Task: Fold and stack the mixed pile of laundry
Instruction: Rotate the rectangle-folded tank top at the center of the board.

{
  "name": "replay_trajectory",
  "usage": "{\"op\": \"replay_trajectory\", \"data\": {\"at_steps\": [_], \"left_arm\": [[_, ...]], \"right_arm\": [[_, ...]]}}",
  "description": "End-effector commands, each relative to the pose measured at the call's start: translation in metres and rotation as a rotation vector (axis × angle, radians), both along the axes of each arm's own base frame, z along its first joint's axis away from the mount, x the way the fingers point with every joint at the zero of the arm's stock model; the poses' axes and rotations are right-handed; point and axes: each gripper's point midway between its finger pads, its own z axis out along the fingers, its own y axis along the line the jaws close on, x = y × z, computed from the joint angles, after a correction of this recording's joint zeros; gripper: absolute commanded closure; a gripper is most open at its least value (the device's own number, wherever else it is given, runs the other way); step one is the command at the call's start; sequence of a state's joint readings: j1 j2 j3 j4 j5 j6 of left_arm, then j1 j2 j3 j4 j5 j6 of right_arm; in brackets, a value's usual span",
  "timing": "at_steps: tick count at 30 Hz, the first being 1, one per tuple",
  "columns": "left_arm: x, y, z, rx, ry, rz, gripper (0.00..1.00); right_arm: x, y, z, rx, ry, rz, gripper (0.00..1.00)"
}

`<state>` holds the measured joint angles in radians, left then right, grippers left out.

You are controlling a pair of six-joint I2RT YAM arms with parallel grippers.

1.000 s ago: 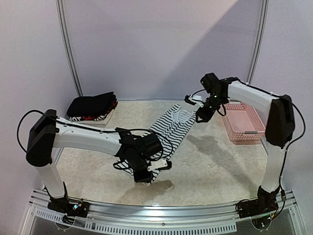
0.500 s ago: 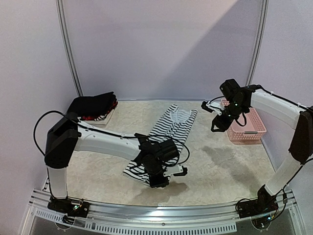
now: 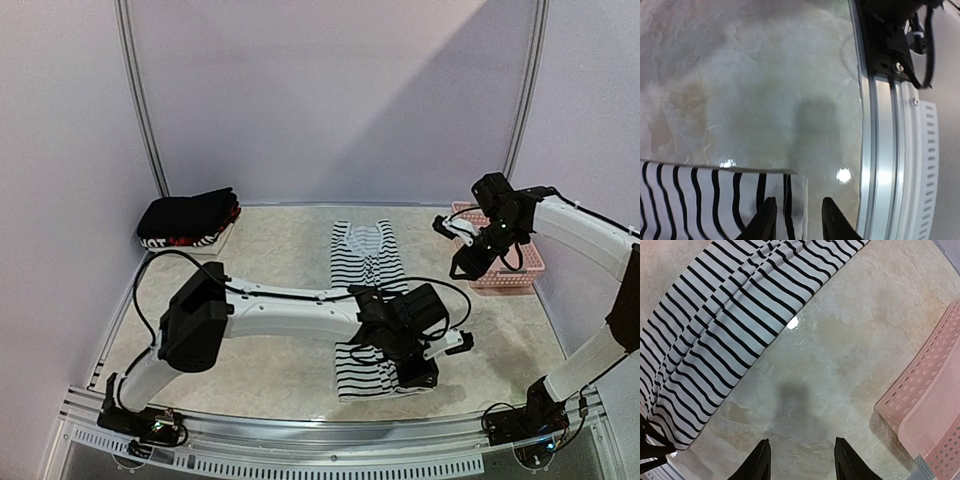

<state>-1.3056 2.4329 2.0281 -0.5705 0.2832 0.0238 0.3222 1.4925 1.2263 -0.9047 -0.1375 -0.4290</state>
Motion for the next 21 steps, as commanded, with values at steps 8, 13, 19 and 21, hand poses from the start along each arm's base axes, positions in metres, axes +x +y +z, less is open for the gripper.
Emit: {"op": "replay_trajectory", "data": {"at_steps": [8,13,19,21], "left_arm": [[-0.012,0.144,0.067,-0.009,-0.326,-0.183,0.66],[-0.016,0.196,0.037,0.093,-0.411,-0.226,0.66],[0.0,0.216,0.005,0.182,-0.686,-0.313,0.67],[0.003,0.213,0.0,0.191,-0.721,-0.332,0.66]], "right_arm": [[-0.11,0.018,0.002,0.183,0.012,0.427,0.54],[-0.151,0.023,-0.019,0.157,0.002,0.636,0.53],[-0.182,0.044,-0.062,-0.025,-0.065,0.896,0.54],[-0.184,0.049,-0.069,-0.056,-0.091,0.939,0.55]]}}
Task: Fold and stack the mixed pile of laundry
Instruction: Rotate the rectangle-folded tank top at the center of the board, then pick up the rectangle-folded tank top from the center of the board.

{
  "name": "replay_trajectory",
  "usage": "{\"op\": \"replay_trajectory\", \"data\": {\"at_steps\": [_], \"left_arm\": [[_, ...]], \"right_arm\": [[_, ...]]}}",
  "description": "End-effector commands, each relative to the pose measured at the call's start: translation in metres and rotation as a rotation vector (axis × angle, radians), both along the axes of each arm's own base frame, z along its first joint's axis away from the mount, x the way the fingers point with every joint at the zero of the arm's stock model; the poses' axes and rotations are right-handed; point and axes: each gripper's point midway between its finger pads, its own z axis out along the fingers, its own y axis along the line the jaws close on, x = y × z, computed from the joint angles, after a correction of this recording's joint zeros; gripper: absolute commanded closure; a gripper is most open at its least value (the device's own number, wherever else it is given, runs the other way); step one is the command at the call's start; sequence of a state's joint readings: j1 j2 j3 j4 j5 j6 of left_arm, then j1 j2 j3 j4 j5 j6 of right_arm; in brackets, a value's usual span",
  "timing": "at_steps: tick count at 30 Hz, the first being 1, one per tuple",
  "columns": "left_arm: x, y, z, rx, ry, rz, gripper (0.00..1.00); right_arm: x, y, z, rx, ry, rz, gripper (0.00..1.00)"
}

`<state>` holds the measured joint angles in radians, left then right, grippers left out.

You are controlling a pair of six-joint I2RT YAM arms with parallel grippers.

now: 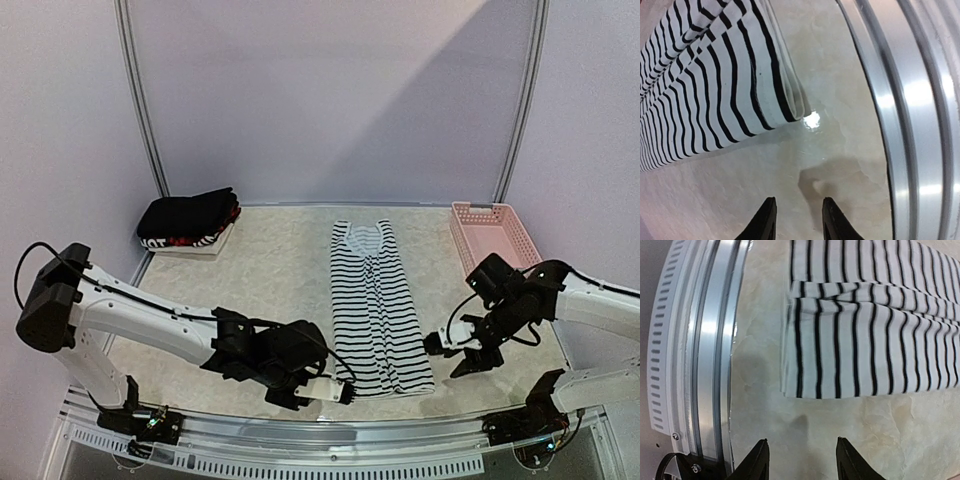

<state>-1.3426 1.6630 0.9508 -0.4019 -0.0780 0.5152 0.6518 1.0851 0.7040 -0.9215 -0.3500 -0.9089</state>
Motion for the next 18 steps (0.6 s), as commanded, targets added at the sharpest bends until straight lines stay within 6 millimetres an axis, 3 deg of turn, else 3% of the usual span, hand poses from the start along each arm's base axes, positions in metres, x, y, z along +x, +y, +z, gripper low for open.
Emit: {"op": "replay_trajectory", "data": {"at_steps": [1,7,18], "left_arm": [[0.017,-0.02,0.001,-0.03,-0.203,-0.091,0.66],[0.002,-0.031,-0.015,0.02,-0.236,-0.199,0.66],[0.001,-0.035,-0.027,0.06,-0.337,-0.249,0.64]], "right_arm": [[0.006,0.01,-0.012,-0.035,-0.16,0.123,0.55],[-0.002,0.009,-0.039,-0.123,-0.213,0.233,0.54],[-0.007,0.019,-0.057,-0.15,-0.297,0.325,0.5]]}}
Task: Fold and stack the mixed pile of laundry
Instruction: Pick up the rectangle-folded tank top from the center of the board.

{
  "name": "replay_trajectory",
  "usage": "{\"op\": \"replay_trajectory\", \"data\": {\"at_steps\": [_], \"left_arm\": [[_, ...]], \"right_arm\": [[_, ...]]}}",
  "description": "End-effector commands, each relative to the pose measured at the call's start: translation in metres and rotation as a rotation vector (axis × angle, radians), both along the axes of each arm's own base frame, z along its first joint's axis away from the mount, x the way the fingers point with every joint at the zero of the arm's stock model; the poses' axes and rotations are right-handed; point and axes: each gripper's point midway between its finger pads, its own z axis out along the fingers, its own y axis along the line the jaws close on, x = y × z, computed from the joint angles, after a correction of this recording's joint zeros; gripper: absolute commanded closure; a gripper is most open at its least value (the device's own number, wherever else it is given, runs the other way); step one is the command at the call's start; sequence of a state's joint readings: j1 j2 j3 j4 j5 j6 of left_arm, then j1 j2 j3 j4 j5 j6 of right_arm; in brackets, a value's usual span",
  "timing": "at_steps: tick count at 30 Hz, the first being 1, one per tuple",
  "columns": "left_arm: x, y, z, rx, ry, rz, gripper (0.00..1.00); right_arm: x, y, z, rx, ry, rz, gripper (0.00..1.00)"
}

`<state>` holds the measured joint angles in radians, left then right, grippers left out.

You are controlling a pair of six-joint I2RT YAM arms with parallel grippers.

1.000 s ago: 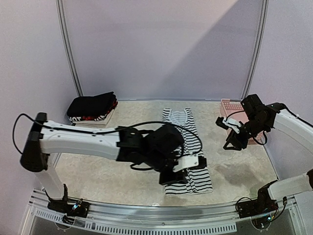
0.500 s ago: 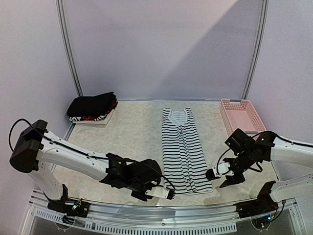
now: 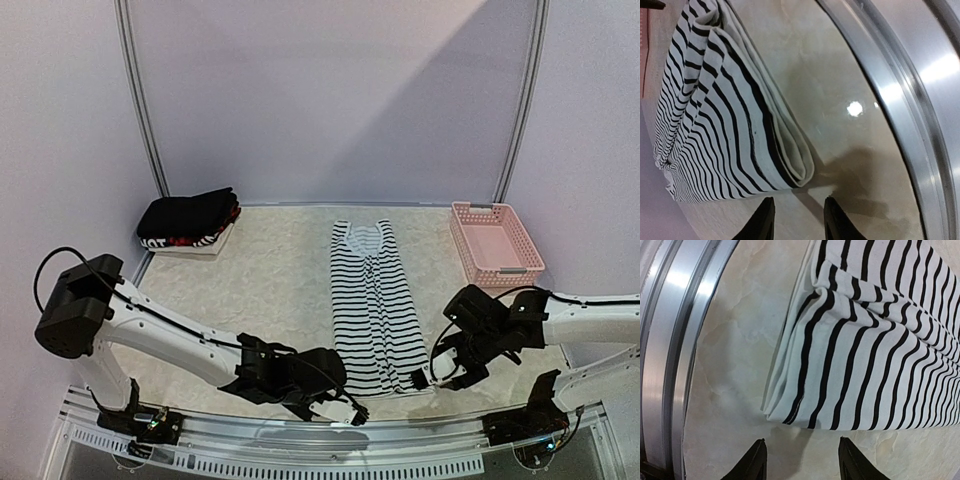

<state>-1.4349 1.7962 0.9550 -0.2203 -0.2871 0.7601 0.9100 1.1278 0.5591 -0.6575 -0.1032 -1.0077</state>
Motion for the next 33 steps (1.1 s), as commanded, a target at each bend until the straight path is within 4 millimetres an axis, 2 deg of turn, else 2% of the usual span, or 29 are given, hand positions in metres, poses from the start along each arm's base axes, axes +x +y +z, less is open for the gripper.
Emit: {"op": "replay_trajectory", "data": {"at_steps": [1,3,9,15,21,26,27,30,33], "left_arm": [[-0.003,-0.006,-0.006,0.016,-0.051,-0.04,0.64],[-0.003,-0.005,-0.007,0.021,-0.069,-0.048,0.63],[-0.008,-0.008,-0.015,0.052,-0.113,-0.083,0.63],[-0.01,-0.009,-0.025,0.094,-0.156,-0.096,0.68],[-0.008,-0.009,-0.027,0.105,-0.163,-0.088,0.79],[-0.007,-0.009,-0.025,0.101,-0.153,-0.065,0.99],[-0.006,-0.009,-0.024,0.097,-0.151,-0.055,1.0],[0.005,-0.012,-0.013,0.054,-0.168,0.002,1.0],[0.015,-0.017,0.001,-0.01,-0.169,0.06,1.0]], "right_arm": [[-0.004,0.002,-0.015,-0.043,-0.048,0.061,0.5],[-0.007,0.001,-0.022,-0.068,-0.049,0.078,0.49],[-0.011,0.007,-0.024,-0.073,-0.042,0.102,0.49],[-0.013,0.005,-0.029,-0.092,-0.031,0.1,0.52],[-0.01,0.009,-0.027,-0.085,-0.044,0.088,0.66],[-0.007,0.014,-0.022,-0.083,-0.039,0.074,0.92],[-0.006,0.014,-0.02,-0.081,-0.04,0.066,0.97],[-0.003,0.017,-0.009,-0.052,-0.058,0.048,1.0],[0.008,0.023,0.012,0.003,-0.121,0.002,1.0]]}}
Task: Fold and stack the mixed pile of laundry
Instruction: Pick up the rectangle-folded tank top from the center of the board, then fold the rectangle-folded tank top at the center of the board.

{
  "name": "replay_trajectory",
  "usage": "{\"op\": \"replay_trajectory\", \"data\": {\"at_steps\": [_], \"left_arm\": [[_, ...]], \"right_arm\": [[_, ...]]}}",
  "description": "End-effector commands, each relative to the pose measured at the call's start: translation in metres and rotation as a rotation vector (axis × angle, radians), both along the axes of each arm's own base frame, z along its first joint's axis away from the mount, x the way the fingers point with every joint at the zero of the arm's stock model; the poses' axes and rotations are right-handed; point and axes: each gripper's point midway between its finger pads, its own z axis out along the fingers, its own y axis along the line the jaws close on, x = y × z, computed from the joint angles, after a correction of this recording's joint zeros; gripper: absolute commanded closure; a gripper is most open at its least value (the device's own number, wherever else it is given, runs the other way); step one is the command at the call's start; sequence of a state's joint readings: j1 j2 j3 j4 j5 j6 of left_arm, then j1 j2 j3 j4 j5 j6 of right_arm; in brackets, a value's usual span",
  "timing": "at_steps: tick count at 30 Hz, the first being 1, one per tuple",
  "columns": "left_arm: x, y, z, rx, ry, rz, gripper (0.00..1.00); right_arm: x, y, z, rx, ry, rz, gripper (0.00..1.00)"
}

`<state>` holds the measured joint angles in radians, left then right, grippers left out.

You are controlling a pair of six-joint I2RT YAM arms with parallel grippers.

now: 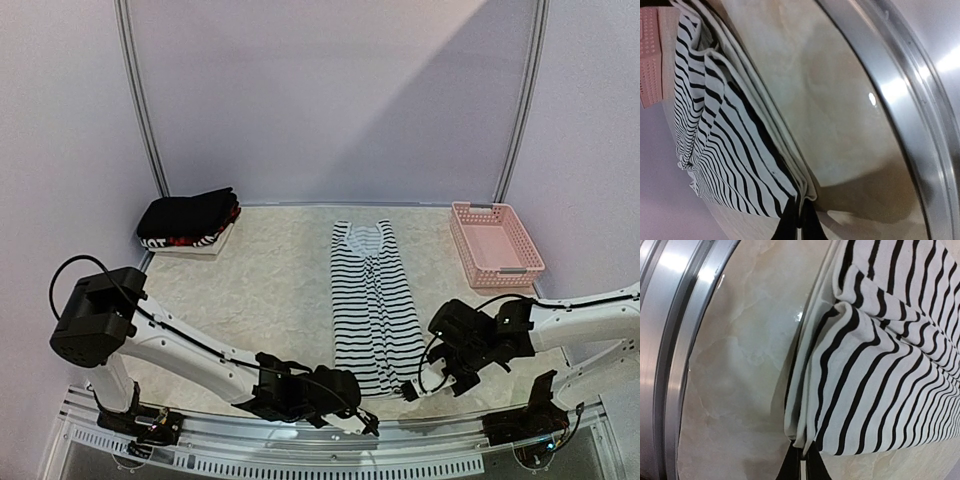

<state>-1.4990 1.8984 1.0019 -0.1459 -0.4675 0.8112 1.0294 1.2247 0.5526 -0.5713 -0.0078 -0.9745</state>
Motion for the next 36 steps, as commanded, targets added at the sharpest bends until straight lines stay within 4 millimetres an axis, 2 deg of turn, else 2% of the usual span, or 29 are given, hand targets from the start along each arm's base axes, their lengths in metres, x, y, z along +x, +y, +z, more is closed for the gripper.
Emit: {"op": "replay_trajectory", "data": {"at_steps": [1,4,9,15,22,26,29,32,36], "left_arm": [[0.016,0.001,0.013,-0.059,0.007,0.094,1.0],[0.03,-0.002,0.029,-0.127,-0.018,0.14,1.0],[0.053,-0.006,0.058,-0.245,-0.053,0.223,1.0],[0.089,0.002,0.078,-0.336,-0.086,0.372,1.0],[0.136,0.004,0.101,-0.444,-0.175,0.523,1.0],[0.166,0.008,0.107,-0.462,-0.224,0.599,1.0],[0.185,0.01,0.109,-0.488,-0.224,0.648,1.0],[0.199,0.009,0.113,-0.52,-0.211,0.67,1.0],[0.215,0.007,0.11,-0.522,-0.208,0.692,1.0]], "right_arm": [[0.015,0.011,0.035,0.082,-0.079,-0.066,1.0],[0.025,0.014,0.051,0.115,-0.107,-0.106,1.0],[0.046,0.012,0.06,0.146,-0.131,-0.174,1.0],[0.079,0.011,0.073,0.194,-0.157,-0.274,1.0],[0.128,0.012,0.094,0.272,-0.267,-0.411,1.0],[0.155,0.013,0.095,0.275,-0.311,-0.483,1.0],[0.177,0.014,0.105,0.302,-0.345,-0.532,1.0],[0.2,0.013,0.111,0.314,-0.35,-0.583,1.0],[0.222,0.012,0.106,0.316,-0.328,-0.629,1.0]]}}
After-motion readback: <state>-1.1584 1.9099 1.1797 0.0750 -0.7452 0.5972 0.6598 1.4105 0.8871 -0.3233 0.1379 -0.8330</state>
